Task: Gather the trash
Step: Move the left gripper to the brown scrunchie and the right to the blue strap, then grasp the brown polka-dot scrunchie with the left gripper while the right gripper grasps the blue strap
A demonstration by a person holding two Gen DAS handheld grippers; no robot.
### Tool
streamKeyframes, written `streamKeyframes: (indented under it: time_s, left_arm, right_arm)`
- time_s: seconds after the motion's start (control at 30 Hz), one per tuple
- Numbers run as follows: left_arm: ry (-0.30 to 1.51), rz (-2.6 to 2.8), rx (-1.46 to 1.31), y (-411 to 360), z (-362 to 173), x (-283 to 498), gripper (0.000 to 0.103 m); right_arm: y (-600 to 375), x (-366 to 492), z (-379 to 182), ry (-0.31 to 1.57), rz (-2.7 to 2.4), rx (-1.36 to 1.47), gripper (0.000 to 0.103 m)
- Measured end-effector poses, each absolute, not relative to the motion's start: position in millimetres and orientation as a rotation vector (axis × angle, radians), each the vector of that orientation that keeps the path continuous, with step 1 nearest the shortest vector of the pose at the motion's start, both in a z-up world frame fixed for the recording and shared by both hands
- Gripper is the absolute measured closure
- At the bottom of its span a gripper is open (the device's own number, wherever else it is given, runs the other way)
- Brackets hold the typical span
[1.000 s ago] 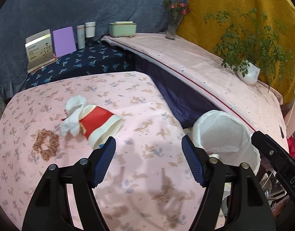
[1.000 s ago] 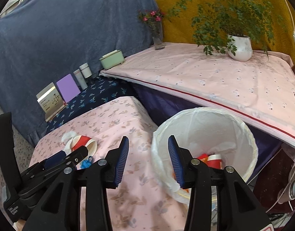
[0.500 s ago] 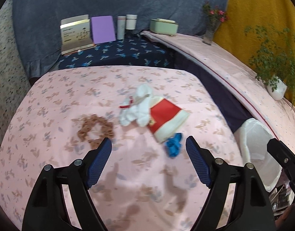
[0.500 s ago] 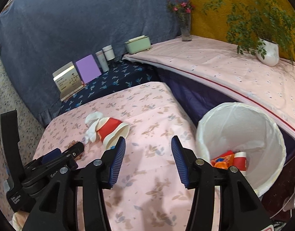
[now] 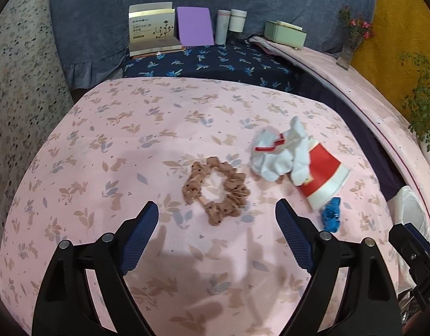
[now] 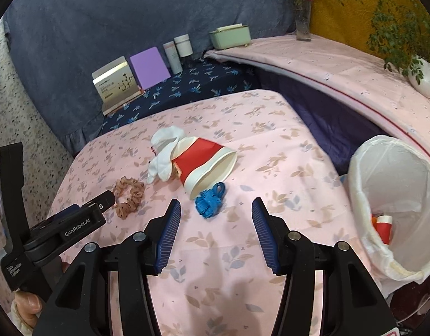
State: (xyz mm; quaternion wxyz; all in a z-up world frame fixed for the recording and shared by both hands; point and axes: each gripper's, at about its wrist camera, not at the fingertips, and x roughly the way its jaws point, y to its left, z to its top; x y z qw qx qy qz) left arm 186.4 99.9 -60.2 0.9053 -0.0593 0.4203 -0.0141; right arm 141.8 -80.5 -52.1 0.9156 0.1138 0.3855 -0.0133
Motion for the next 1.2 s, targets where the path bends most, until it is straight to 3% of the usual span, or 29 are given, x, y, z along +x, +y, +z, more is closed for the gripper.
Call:
streamKeyframes:
  time_s: [0.47,0.57,0.77,0.9,0.93,1.0,1.2]
  left_arm:
    - [0.939,0.001,-0.12,119.7,-99.7,226.2,0.022]
    - [0.946,-0.007,-0.117,119.7,-105.5,232.7,0.027]
    - [0.946,-0.027,-0.104,117.6,-110.2,239.2,0.044]
    - [0.945,-0.04,-0.089,113.6,-110.1,239.0,0.071]
    - [0.945,-0.046,-0.085,112.3,-109.9,238.4,0.079]
    - [0.947,-0.054,-0.084,110.3,-109.0,236.6,0.085]
    - [0.945,-0.078,-0.082,100.5,-102.0,224.5,0.092]
  right_arm:
    - [-60.2,189.4,-94.4,0.883,-0.014,0.226,0.051]
    - [-60.7,197.2,-102.0,0.897,-0.019,0.228,0.051]
    - [-63.2,206.0,-113.7,0.917,-0.029,0.234,0.051]
    - [-63.7,207.3,-118.2,0.928,-0.034,0.233,0.055]
    - [-64.1,206.6,-118.9,0.93,-0.035,0.233,0.062]
    - [-64.7,205.4,-120.5,0.939,-0.032,0.236,0.074]
    - [-69.2,193.0,-112.8,0.918,-0.03,0.249,0.077]
